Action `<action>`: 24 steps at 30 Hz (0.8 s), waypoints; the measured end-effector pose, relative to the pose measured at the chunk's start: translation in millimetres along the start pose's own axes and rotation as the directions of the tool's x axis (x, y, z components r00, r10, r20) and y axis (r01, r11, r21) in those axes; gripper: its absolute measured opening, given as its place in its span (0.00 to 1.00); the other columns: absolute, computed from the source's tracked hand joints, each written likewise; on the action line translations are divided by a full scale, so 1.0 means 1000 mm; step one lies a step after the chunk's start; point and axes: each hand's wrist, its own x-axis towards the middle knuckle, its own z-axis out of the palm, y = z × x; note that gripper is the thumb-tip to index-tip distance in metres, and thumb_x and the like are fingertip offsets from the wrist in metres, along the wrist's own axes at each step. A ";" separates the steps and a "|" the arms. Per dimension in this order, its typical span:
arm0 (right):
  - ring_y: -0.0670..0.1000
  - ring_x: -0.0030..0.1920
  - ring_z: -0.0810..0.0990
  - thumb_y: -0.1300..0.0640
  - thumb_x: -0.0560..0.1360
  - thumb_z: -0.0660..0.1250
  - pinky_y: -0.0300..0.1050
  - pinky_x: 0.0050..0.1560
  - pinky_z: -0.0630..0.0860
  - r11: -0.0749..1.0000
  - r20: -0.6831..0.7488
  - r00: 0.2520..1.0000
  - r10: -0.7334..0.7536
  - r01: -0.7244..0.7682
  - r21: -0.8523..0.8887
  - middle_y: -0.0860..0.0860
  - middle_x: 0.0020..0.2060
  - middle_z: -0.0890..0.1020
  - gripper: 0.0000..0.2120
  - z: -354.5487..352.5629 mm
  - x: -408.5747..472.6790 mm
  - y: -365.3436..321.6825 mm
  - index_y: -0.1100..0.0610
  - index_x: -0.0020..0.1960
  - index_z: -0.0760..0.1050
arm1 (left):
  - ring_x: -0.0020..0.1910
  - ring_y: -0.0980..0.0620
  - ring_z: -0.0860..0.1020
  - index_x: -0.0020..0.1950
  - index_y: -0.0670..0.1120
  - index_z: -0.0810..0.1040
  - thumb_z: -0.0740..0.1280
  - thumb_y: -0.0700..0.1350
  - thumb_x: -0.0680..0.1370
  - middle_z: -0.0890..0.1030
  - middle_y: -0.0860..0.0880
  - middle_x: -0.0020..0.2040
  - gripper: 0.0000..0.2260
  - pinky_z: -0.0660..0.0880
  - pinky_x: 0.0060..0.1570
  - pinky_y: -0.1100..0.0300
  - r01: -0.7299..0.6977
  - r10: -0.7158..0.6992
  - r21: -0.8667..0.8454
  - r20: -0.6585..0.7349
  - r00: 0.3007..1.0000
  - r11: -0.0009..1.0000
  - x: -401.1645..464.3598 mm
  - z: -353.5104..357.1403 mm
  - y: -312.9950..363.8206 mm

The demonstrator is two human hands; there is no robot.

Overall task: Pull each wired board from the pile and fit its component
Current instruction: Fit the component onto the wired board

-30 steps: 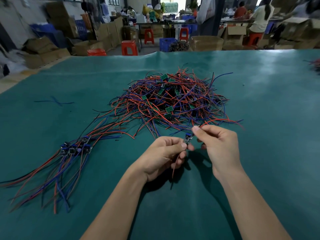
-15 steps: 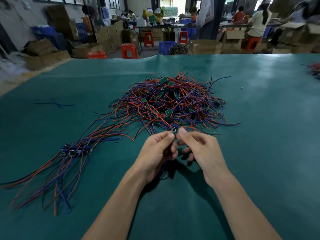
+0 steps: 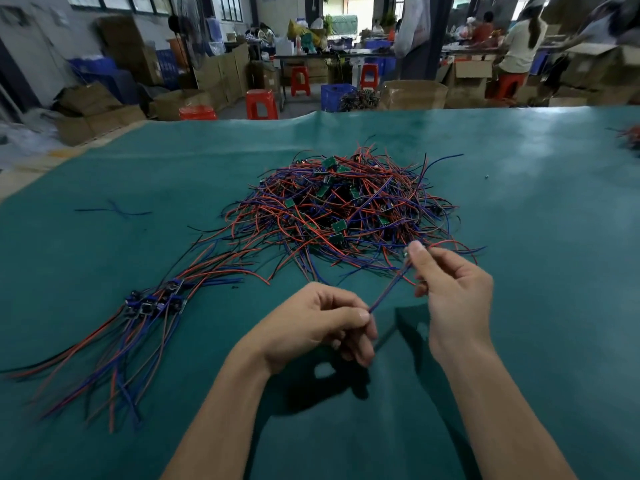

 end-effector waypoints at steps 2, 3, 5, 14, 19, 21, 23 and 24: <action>0.49 0.30 0.69 0.57 0.77 0.74 0.39 0.29 0.67 0.995 -0.096 0.994 0.058 -0.050 0.084 0.53 0.32 0.80 0.10 -0.004 0.005 -0.004 0.59 0.37 0.82 | 0.42 0.53 0.82 0.47 0.43 0.86 0.66 0.42 0.80 0.87 0.43 0.45 0.09 0.77 0.46 0.63 0.043 -0.053 0.111 0.091 0.994 0.993 -0.013 -0.012 0.005; 0.49 0.30 0.71 0.58 0.77 0.73 0.40 0.28 0.66 0.986 -0.132 0.987 0.093 -0.072 0.152 0.52 0.32 0.81 0.11 -0.007 0.008 -0.008 0.57 0.36 0.82 | 0.45 0.53 0.83 0.49 0.41 0.86 0.67 0.42 0.79 0.87 0.43 0.48 0.09 0.78 0.49 0.62 0.072 -0.091 0.145 0.130 0.987 0.987 -0.021 -0.017 0.006; 0.48 0.29 0.72 0.58 0.75 0.74 0.40 0.28 0.64 0.974 -0.139 0.983 0.117 -0.086 0.210 0.52 0.30 0.82 0.14 -0.010 0.011 -0.011 0.56 0.31 0.82 | 0.49 0.50 0.84 0.52 0.39 0.85 0.69 0.44 0.78 0.87 0.41 0.51 0.10 0.79 0.50 0.60 0.119 -0.129 0.148 0.059 0.990 0.982 -0.032 -0.025 0.006; 0.49 0.44 0.78 0.47 0.81 0.62 0.46 0.49 0.73 0.772 0.517 0.821 -0.243 0.486 -0.409 0.45 0.37 0.80 0.17 0.031 -0.043 0.015 0.51 0.40 0.82 | 0.36 0.51 0.83 0.58 0.38 0.80 0.66 0.38 0.80 0.86 0.42 0.44 0.08 0.82 0.39 0.61 -0.072 -0.113 -0.300 -0.556 0.823 0.951 -0.022 0.007 0.011; 0.49 0.55 0.71 0.44 0.80 0.65 0.46 0.58 0.70 0.624 0.567 0.816 -0.112 0.501 -0.599 0.43 0.50 0.79 0.09 0.026 -0.038 0.024 0.43 0.47 0.82 | 0.30 0.54 0.82 0.46 0.42 0.84 0.65 0.35 0.79 0.86 0.42 0.38 0.09 0.80 0.33 0.65 -0.083 -0.088 -0.177 -0.779 0.621 0.981 -0.071 -0.037 0.009; 0.52 0.67 0.64 0.42 0.79 0.64 0.49 0.70 0.64 0.419 0.567 0.824 -0.010 0.518 -0.746 0.46 0.70 0.72 0.17 0.023 -0.031 0.028 0.44 0.65 0.79 | 0.32 0.55 0.83 0.47 0.44 0.86 0.68 0.38 0.78 0.87 0.46 0.39 0.07 0.80 0.34 0.66 0.017 0.004 0.015 -0.861 0.508 1.000 -0.104 -0.068 0.011; 0.56 0.73 0.58 0.37 0.80 0.58 0.54 0.73 0.60 0.308 0.537 0.840 0.073 0.493 -0.814 0.47 0.80 0.59 0.24 0.025 -0.028 0.028 0.41 0.74 0.69 | 0.36 0.54 0.84 0.51 0.52 0.86 0.72 0.48 0.72 0.87 0.51 0.40 0.09 0.83 0.42 0.60 0.256 0.074 0.192 -0.909 0.410 0.947 -0.136 -0.102 0.004; 0.57 0.75 0.55 0.36 0.80 0.55 0.56 0.73 0.58 0.273 0.529 0.842 0.105 0.487 -0.830 0.48 0.81 0.55 0.26 0.027 -0.028 0.029 0.41 0.77 0.64 | 0.40 0.51 0.85 0.50 0.56 0.85 0.71 0.54 0.68 0.87 0.53 0.41 0.12 0.83 0.49 0.53 0.391 0.089 0.250 -0.919 0.384 0.886 -0.150 -0.125 -0.006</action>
